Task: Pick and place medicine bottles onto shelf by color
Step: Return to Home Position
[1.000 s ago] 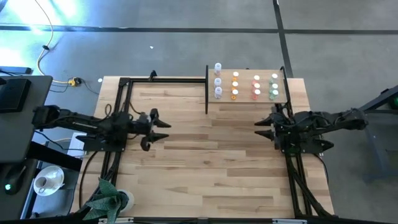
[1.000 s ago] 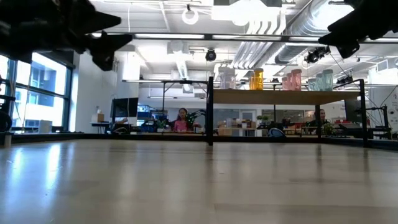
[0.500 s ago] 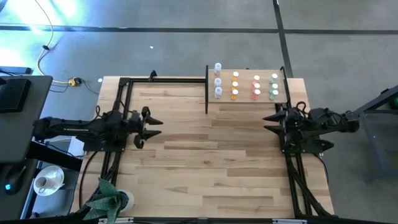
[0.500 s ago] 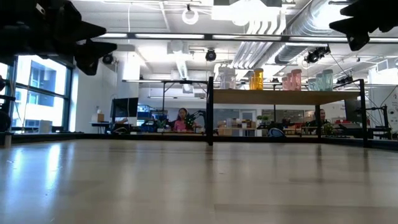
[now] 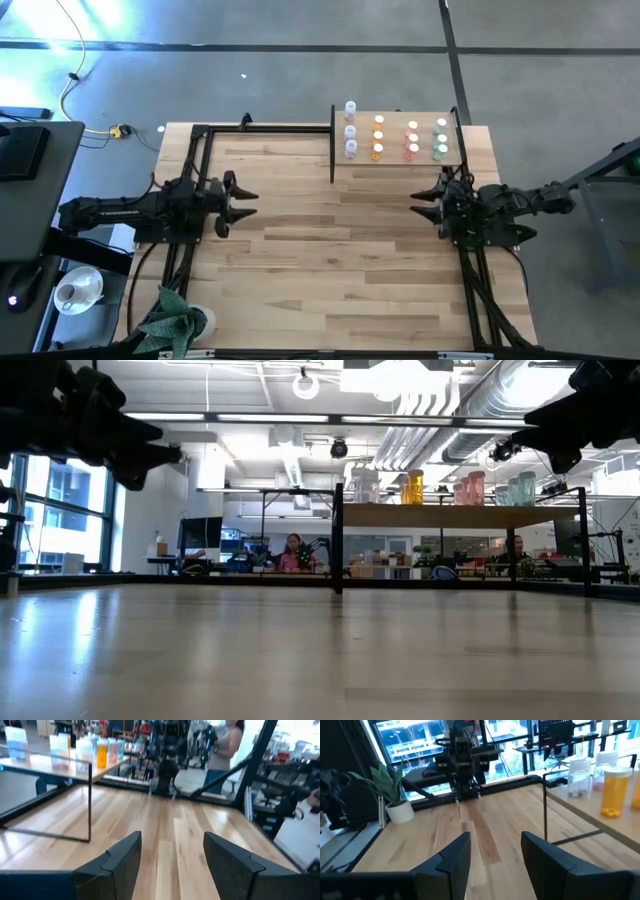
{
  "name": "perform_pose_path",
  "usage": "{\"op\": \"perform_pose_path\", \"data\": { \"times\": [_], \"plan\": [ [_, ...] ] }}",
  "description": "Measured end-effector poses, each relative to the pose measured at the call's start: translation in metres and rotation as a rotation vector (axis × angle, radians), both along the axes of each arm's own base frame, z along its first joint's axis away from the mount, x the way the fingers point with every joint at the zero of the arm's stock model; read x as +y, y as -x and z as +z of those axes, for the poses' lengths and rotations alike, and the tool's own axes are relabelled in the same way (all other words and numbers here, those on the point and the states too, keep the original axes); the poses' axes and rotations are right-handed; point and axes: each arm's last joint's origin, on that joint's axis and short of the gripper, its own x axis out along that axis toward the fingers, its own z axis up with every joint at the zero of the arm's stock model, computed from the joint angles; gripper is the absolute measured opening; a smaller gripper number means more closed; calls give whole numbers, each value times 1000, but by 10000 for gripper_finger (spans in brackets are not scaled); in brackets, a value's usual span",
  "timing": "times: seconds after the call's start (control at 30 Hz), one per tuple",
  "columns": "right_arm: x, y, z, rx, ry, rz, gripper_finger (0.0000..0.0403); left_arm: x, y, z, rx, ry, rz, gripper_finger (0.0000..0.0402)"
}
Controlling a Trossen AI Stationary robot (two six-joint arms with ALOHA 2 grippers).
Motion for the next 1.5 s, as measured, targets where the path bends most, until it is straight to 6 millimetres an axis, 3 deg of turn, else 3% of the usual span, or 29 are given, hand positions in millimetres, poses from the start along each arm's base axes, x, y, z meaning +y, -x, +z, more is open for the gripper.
{"op": "perform_pose_path", "data": {
  "times": [0.37,0.73,1.03,1.5],
  "plan": [
    [3,-10,-32,36,-41,10,165,0,1,-4,42,-38,2,204],
    [4,-12,-31,18,9,33,165,-1,1,-6,67,-67,-5,204],
    [3,-11,-32,30,30,14,165,1,2,-19,125,-40,43,204],
    [3,-11,-32,16,-102,4,165,1,2,-19,127,-39,46,204]
  ]
}}
